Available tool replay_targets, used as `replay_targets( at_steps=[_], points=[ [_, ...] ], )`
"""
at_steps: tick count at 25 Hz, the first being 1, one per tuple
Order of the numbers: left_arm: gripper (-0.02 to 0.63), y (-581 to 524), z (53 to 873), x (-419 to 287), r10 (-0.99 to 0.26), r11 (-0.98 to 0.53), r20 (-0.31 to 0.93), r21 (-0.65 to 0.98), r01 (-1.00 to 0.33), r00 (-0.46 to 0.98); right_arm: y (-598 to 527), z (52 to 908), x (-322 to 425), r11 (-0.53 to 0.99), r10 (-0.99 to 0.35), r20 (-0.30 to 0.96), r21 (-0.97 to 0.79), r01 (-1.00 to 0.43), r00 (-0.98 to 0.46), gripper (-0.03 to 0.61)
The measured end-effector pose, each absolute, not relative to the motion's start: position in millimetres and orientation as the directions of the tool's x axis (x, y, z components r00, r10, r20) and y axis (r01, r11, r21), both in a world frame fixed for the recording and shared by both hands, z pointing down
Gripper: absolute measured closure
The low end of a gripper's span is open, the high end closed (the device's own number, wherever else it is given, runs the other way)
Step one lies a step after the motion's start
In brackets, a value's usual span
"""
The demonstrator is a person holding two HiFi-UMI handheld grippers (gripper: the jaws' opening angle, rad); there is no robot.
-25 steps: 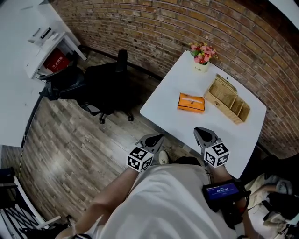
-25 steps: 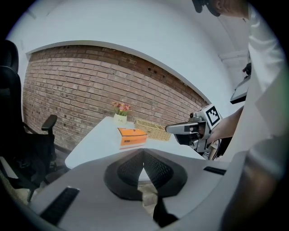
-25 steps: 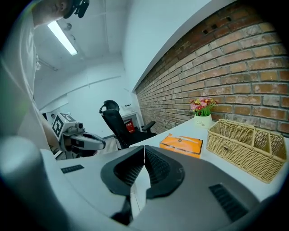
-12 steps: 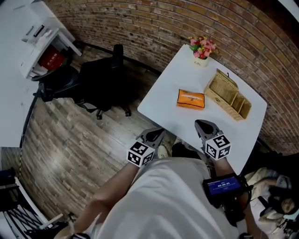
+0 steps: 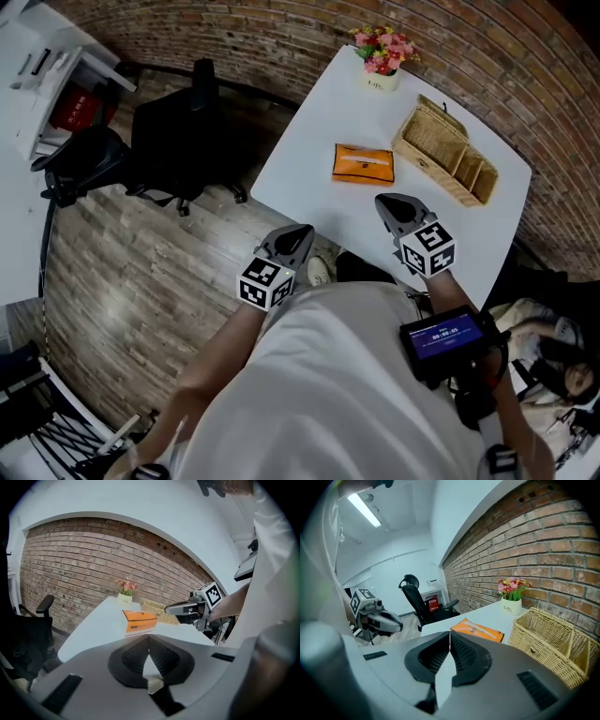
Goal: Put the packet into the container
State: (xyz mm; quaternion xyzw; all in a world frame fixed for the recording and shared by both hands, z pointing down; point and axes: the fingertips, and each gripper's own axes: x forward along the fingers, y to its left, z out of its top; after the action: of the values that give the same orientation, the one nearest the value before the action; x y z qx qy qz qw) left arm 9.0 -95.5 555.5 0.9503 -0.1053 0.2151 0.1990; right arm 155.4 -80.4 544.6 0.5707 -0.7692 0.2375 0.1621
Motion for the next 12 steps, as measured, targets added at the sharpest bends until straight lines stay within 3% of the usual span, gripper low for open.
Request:
replay_targets(
  at_steps=[12],
  points=[
    [0.603, -99, 564, 29, -0.106, -0.892, 0.461, 0.347, -0.289, 0.881, -95, 555, 165, 0.36, -0.742, 0.586, -0.061, -0.931, -0.325, 0.566]
  ],
)
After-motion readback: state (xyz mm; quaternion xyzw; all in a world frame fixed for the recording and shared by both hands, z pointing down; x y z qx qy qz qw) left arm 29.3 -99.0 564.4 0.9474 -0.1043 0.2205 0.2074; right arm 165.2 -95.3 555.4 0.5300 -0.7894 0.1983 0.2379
